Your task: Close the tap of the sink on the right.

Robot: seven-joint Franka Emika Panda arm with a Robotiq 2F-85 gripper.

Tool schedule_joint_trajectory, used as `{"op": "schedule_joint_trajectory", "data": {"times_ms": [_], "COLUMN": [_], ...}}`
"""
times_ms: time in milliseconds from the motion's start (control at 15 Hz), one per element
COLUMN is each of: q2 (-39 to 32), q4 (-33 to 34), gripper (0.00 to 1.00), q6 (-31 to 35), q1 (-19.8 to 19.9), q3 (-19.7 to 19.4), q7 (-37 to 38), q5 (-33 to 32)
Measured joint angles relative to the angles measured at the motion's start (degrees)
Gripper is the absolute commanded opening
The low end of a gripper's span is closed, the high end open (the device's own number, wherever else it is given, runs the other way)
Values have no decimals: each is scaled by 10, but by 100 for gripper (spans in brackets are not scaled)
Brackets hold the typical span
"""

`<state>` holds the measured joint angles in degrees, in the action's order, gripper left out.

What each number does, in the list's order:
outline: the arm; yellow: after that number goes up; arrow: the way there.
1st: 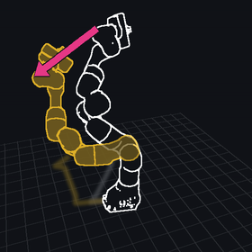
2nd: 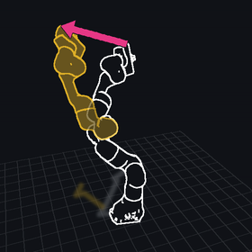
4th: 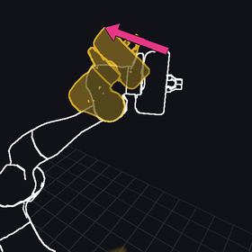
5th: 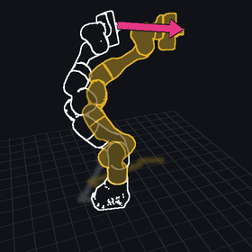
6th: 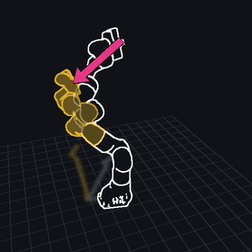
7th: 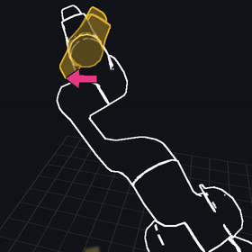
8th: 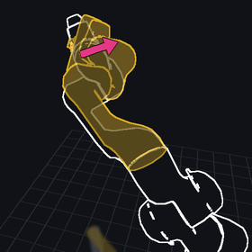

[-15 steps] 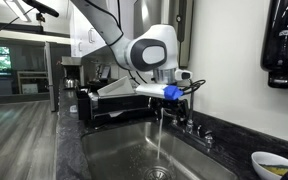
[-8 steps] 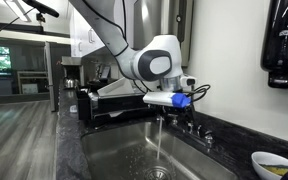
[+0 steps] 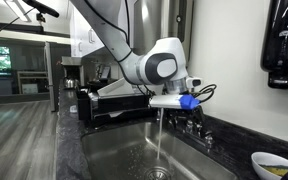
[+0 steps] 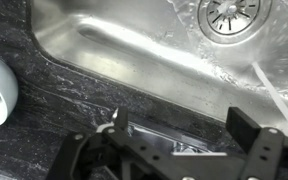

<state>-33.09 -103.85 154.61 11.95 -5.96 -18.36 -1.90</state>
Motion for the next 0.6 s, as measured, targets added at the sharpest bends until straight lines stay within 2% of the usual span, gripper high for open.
{"op": "schedule_joint_trajectory", "data": {"times_ms": [600], "q2": [-13], "q4": [12], "gripper": [100], "q6": [11], "q1": [-2], "q3": [-9], "q7": [28], "q5": [-43]}}
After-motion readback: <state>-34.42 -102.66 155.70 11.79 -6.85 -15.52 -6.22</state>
